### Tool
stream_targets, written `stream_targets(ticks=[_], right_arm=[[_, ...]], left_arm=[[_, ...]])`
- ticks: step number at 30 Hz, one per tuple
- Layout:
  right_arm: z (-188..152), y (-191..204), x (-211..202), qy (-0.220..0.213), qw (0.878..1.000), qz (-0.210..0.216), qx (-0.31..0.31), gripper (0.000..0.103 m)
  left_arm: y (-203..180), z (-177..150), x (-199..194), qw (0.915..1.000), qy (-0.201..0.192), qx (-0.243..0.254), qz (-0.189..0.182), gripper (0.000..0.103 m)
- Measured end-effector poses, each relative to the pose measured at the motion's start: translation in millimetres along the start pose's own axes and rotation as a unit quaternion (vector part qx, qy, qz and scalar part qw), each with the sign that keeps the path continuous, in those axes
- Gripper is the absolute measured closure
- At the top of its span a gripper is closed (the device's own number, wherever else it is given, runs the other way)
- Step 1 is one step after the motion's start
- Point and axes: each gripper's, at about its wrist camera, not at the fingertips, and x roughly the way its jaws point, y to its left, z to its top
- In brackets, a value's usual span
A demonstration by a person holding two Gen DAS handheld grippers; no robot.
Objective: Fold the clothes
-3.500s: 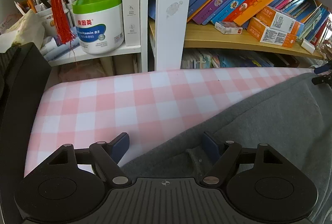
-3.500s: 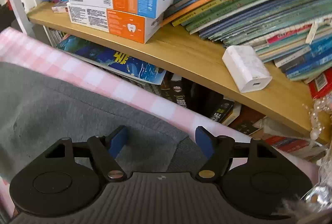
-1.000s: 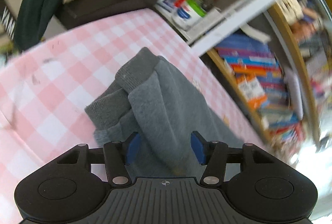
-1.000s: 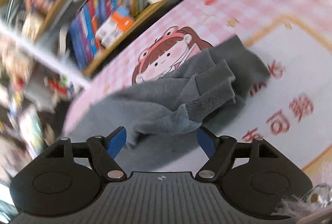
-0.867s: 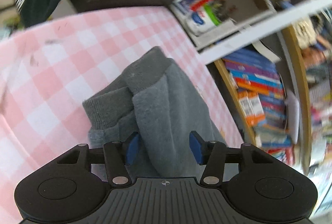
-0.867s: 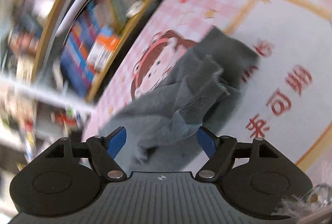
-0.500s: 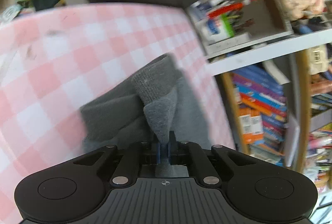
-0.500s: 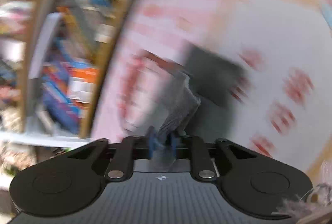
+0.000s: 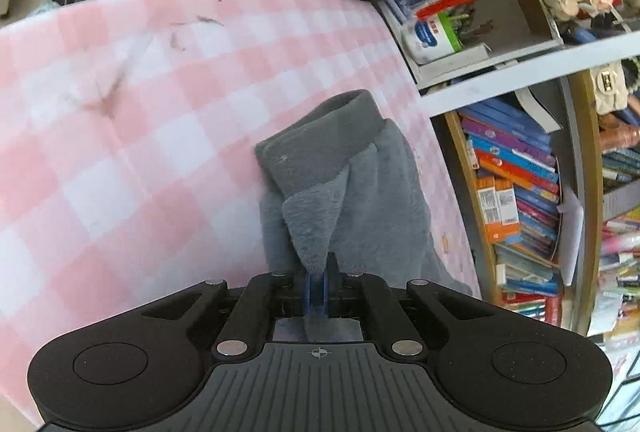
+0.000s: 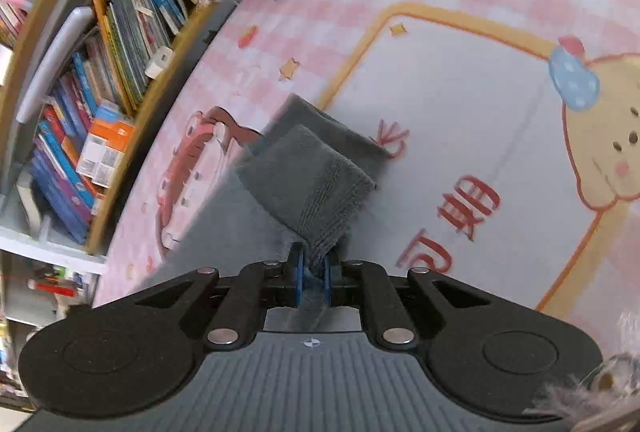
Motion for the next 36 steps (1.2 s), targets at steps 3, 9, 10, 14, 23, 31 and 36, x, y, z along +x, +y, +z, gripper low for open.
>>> stream_targets(ticks=[3, 9, 10, 14, 23, 31, 36], right_arm=[[7, 18, -5, -0.01, 0.999, 0.014, -0.037, 0.094], [18, 79, -63, -0.115, 0.971, 0.132, -0.161, 0.094], [17, 79, -66, -0.122, 0.97, 0.129, -0.165, 0.094], [12, 39, -25, -0.051, 0.99, 0.018, -0.131, 0.09], [-5, -4, -11, -0.033, 0.997, -0.026, -0.063, 0.075], [-7, 9, -6, -0.041, 0.994, -0.036, -0.093, 0.092], [-6, 10, -4, -0.041, 0.994, -0.038, -0.093, 0.092]], left_arm=[[-17, 9, -2, 0.9995, -0.01, 0.023, -0.018, 0.099], [-46, 14, -15, 0.9947, -0.036, 0.066, -0.069, 0.099], [-44, 13, -16, 0.9948, -0.037, 0.065, -0.068, 0.099], [-18, 5, -10, 0.999, -0.019, 0.024, -0.031, 0.098], [-13, -1, -5, 0.9995, -0.017, 0.025, -0.011, 0.096], [-55, -14, -37, 0.9892, -0.091, 0.082, -0.08, 0.099], [-34, -13, -29, 0.9967, -0.066, 0.046, -0.015, 0.099]])
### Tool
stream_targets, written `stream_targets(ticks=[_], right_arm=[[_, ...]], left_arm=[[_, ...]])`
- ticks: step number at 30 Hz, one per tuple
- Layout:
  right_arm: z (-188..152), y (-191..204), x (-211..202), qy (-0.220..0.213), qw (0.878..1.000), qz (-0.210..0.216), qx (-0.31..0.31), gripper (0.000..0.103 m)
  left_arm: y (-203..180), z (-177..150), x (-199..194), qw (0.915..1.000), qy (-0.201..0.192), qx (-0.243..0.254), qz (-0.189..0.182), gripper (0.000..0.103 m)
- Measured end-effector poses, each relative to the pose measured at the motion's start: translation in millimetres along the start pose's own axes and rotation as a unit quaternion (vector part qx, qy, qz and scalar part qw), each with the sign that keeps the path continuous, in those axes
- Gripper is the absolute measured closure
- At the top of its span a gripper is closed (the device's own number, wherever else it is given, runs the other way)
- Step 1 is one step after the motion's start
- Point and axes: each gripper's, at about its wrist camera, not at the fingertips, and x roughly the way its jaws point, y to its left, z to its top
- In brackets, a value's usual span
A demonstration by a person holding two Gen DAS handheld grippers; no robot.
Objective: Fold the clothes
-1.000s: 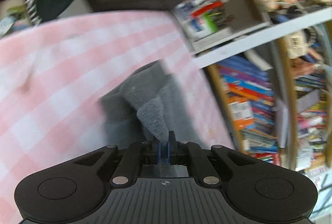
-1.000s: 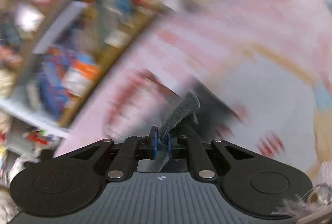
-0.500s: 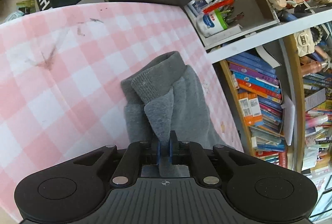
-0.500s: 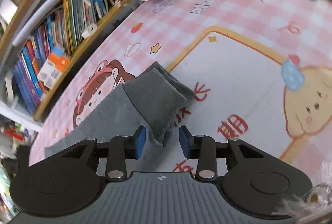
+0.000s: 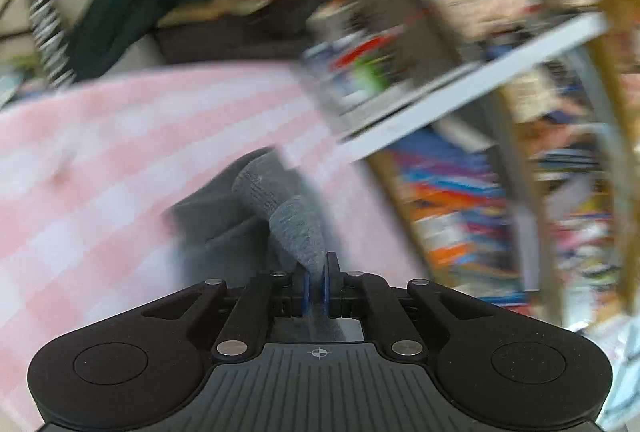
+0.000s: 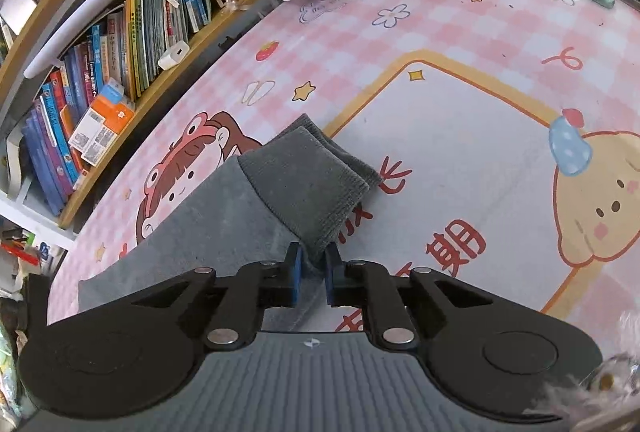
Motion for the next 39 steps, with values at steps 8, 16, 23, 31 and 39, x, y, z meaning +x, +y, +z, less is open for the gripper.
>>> stream_targets(ticks=[8, 16, 23, 31, 39], right_arm=[[11, 33, -27, -0.057, 0.996, 0.044, -0.059, 0.094], [17, 41, -12, -0.052, 0.994, -0.022, -0.097, 0.094], [4, 24, -6, -0.028, 0.996, -0.058, -0.06, 0.063], [-1, 21, 7, 0.008, 0.999, -0.043, -0.021, 0.064], [-8, 35, 22, 0.019, 0.999, -0.032, -0.034, 0.089]], left_arm=[[27, -8, 17, 0.997, 0.05, -0.019, 0.055, 0.093], [25, -6, 18, 0.9963, 0.06, -0.007, 0.061, 0.091], [15, -7, 2, 0.9921, 0.065, 0.035, 0.101, 0.057], [14, -2, 17, 0.9944, 0.051, -0.009, 0.092, 0.058], [0, 9, 48, 0.9956, 0.057, -0.011, 0.073, 0.093]])
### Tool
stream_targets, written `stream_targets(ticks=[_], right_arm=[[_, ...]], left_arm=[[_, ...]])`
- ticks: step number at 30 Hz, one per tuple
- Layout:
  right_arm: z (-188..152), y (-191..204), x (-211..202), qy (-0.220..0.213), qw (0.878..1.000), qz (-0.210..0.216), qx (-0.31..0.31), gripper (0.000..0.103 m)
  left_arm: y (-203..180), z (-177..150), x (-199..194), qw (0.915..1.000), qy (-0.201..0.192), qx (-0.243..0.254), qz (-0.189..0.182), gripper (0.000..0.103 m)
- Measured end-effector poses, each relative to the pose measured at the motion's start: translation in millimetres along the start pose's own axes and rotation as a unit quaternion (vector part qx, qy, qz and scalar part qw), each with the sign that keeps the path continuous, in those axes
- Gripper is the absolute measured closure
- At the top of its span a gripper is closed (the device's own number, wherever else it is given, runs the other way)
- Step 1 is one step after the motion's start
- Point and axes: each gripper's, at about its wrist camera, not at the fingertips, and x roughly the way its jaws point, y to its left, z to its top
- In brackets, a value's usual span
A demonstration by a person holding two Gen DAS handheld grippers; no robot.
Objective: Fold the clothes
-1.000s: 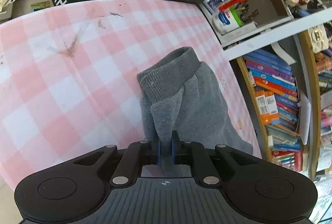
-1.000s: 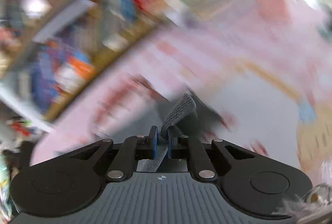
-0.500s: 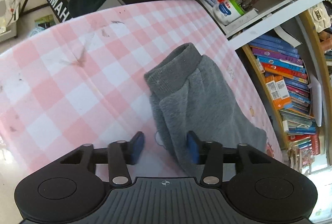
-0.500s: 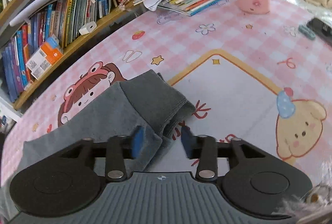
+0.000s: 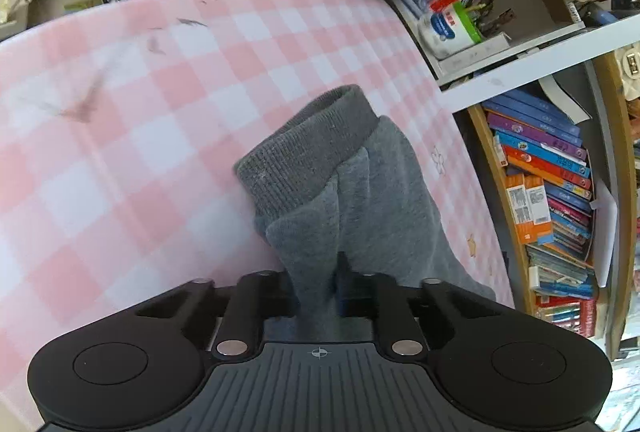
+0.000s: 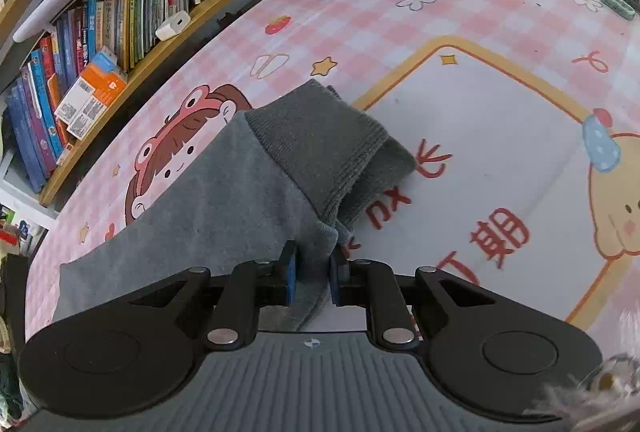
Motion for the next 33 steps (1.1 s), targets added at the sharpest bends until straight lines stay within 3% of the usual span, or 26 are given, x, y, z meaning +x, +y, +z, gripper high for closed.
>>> stream_targets(ticks=[2, 4, 7, 11, 14, 23, 28, 30, 32, 33], right_arm=[[-1, 4, 1, -0.001, 1.0, -0.001, -0.01, 0.089], [-2, 6, 2, 0.0, 1.0, 0.002, -0.015, 0.089], [-4, 7, 2, 0.002, 1.0, 0.005, -0.017, 0.089], [-7, 9, 3, 0.005, 1.0, 0.018, -0.02, 0.089], [-9, 12, 3, 0.005, 0.999, 0.02, -0.025, 0.089], [-9, 16, 3, 0.002, 0.999, 0.011, -0.036, 0.088], [-10, 17, 3, -0.002, 0.999, 0.009, -0.042, 0.088], [-10, 18, 3, -0.003, 0.999, 0.007, -0.046, 0.088], [-10, 19, 3, -0.004, 0.999, 0.005, -0.05, 0.088], [-11, 19, 3, -0.005, 0.999, 0.004, -0.051, 0.089]], left_arm=[[-23, 2, -13, 0.9975, -0.031, 0.05, -0.04, 0.094], [-49, 0, -32, 0.9867, -0.071, 0.113, -0.093, 0.094], [-63, -4, -51, 0.9748, -0.101, 0.149, -0.132, 0.094], [-27, 1, -29, 0.9916, -0.074, 0.087, -0.061, 0.094], [3, 4, -7, 0.9982, -0.039, 0.045, 0.003, 0.093], [13, 4, -2, 0.9995, -0.021, 0.021, -0.005, 0.08], [16, 8, 3, 0.9995, -0.021, 0.007, -0.025, 0.082], [17, 9, 4, 0.9994, -0.02, -0.002, -0.027, 0.09], [8, 5, -4, 0.9983, -0.037, 0.021, -0.039, 0.093], [-1, 2, -13, 0.9955, -0.055, 0.046, -0.062, 0.093]])
